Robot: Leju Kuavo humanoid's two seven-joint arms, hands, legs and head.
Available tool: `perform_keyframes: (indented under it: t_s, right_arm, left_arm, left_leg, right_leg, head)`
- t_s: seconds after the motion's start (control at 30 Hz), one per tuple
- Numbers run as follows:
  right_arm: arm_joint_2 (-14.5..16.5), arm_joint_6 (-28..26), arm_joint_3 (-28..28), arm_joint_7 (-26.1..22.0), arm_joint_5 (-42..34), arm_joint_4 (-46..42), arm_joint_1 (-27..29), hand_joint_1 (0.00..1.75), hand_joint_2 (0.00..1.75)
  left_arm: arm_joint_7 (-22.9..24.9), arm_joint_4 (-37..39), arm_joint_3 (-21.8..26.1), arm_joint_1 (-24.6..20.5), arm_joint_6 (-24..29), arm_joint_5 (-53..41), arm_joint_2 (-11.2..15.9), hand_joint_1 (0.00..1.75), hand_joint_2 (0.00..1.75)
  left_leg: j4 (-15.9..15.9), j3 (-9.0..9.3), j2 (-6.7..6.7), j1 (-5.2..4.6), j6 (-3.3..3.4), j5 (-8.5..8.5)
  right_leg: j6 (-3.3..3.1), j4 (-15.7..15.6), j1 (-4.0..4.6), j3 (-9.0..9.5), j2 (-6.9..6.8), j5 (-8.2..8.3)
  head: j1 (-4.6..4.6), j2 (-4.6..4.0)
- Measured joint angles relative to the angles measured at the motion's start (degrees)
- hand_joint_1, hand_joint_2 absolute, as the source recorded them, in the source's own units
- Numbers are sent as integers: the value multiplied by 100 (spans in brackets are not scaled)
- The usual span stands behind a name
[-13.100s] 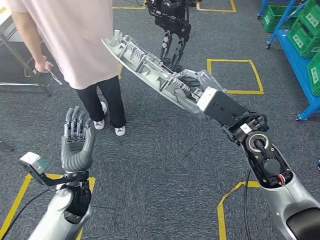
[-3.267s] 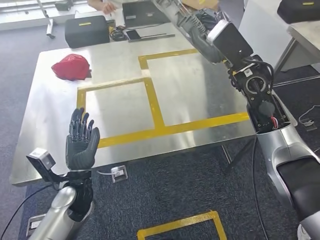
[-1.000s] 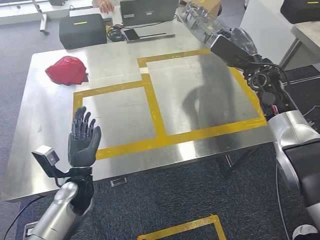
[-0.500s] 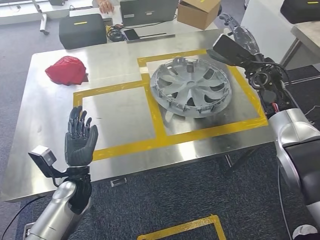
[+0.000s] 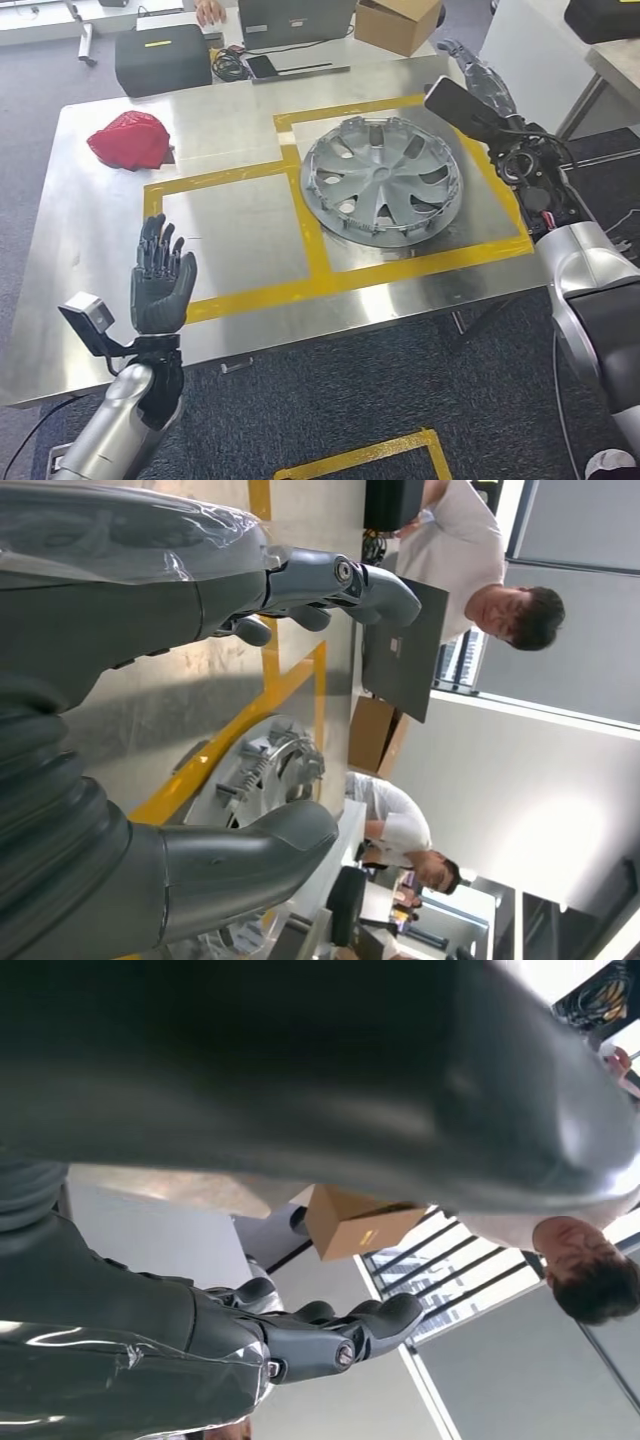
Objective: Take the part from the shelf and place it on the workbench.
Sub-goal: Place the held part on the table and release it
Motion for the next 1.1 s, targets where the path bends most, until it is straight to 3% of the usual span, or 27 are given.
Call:
perform_keyframes:
  t_s: [0.3, 0.43, 0.7, 1.1]
  right_arm:
    - [58, 481, -197, 153, -874, -215, 363, 0, 0]
    - [73, 535, -243, 172, -949, -329, 423, 0, 0]
    - [135, 796, -273, 537, -1879, -1006, 609, 0, 0]
    - [451, 1027, -189, 1114, -3282, -2945, 1532, 0, 0]
  left_arm:
    - [90, 46, 0, 60, 13, 32, 2, 0, 175]
    - [93, 50, 0, 73, 13, 34, 4, 0, 0]
    - [142, 50, 2, 47, 29, 63, 4, 0, 0]
    - [61, 45, 7, 73, 306, -55, 31, 0, 0]
  left_leg:
    - [-17, 32, -2, 29, -4, -5]
    - [-16, 45, -2, 36, -7, -6]
    - [-16, 57, -2, 39, -12, -3]
    - [-15, 60, -9, 38, -15, -4]
  right_leg:
    - [-8, -12, 21, 37, -3, -6]
    - [-10, -12, 21, 50, -3, -6]
    - [-13, -11, 23, 64, -3, -4]
    - [-21, -12, 23, 73, -7, -9]
  head:
    - [0, 0]
    - [-2, 0]
    - [-2, 0]
    - [0, 0]
